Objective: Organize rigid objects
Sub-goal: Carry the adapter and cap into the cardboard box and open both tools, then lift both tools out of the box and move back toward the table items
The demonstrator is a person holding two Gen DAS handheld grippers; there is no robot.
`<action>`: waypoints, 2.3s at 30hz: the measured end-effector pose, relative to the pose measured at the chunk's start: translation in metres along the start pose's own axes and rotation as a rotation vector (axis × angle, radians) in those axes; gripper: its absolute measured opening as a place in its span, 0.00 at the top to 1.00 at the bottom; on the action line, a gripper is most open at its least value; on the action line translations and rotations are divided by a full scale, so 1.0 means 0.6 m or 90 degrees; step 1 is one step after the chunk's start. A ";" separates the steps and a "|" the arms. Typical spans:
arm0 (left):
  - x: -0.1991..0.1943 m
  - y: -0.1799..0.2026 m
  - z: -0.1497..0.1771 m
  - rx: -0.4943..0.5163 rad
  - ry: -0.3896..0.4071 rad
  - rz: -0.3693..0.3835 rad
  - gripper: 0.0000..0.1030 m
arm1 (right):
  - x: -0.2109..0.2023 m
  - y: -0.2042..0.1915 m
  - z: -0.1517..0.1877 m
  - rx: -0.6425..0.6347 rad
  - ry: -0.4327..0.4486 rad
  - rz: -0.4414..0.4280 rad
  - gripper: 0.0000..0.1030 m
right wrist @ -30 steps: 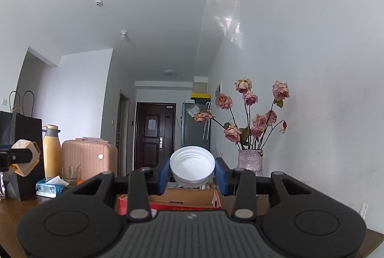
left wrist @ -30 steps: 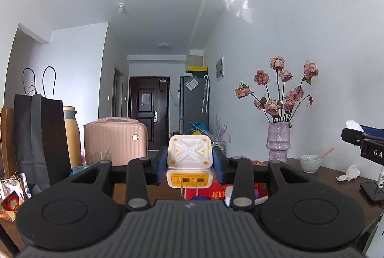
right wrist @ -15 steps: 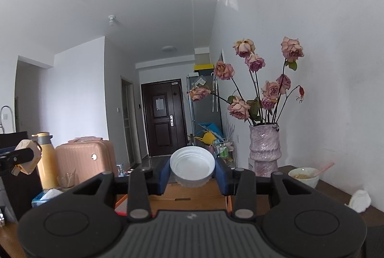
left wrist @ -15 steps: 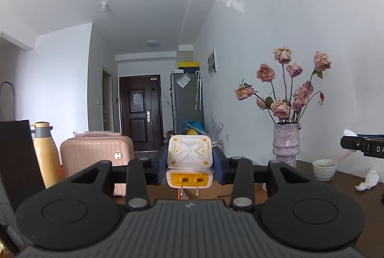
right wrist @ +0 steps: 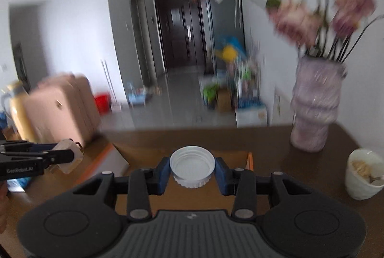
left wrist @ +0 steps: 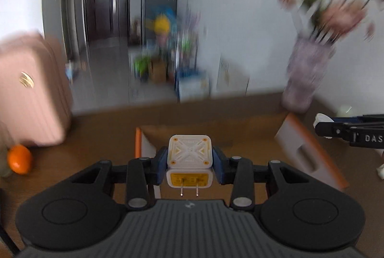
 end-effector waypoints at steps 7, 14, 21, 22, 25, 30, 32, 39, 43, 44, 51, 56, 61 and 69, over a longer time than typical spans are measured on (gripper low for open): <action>0.186 -0.012 0.003 0.065 -0.104 -0.051 0.60 | 0.258 0.031 0.011 -0.025 -0.229 0.040 0.62; 0.180 -0.013 0.009 0.066 -0.050 -0.031 0.23 | 0.289 0.010 0.030 -0.078 -0.193 0.073 0.28; 0.102 -0.017 0.017 0.023 -0.021 -0.027 0.18 | 0.265 0.007 0.022 -0.085 -0.134 0.064 0.26; 0.072 -0.016 0.017 0.010 -0.004 -0.015 0.14 | 0.251 0.002 0.023 -0.088 -0.133 0.057 0.26; -0.022 -0.003 0.039 0.005 0.049 0.004 0.08 | 0.180 -0.011 0.028 -0.109 -0.107 0.027 0.17; -0.191 0.039 0.131 0.056 0.164 -0.063 0.00 | 0.040 -0.041 0.048 -0.155 -0.038 0.021 0.16; -0.257 0.056 0.176 0.069 0.209 -0.082 0.00 | -0.020 -0.056 0.062 -0.152 -0.015 0.009 0.16; -0.413 0.094 0.292 0.080 0.292 -0.124 0.00 | -0.251 -0.111 0.121 -0.125 0.139 -0.013 0.08; -0.479 0.090 0.339 0.049 0.329 -0.117 0.00 | -0.366 -0.129 0.173 -0.111 0.231 0.025 0.08; -0.499 0.090 0.349 0.048 0.349 -0.109 0.00 | -0.393 -0.132 0.190 -0.104 0.255 0.038 0.08; -0.611 0.098 0.378 0.038 0.463 -0.073 0.00 | -0.558 -0.153 0.300 -0.073 0.379 0.111 0.00; -0.659 0.111 0.433 0.055 0.489 -0.080 0.00 | -0.633 -0.174 0.377 -0.078 0.424 0.133 0.00; -0.650 0.091 0.514 0.023 0.430 -0.089 0.00 | -0.640 -0.190 0.461 -0.079 0.413 0.126 0.00; -0.586 0.064 0.602 0.020 0.246 -0.110 0.00 | -0.585 -0.210 0.568 -0.098 0.235 0.115 0.00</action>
Point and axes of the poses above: each gripper's, at about its wrist camera, not at the fingertips, and x roughly the way its jaws point, y to its right, z to its underside, the point moved 4 cm from there along x, roughly the way its jaws point, and after that the axes turned 2 degrees about -y, right-handed, at the moved point
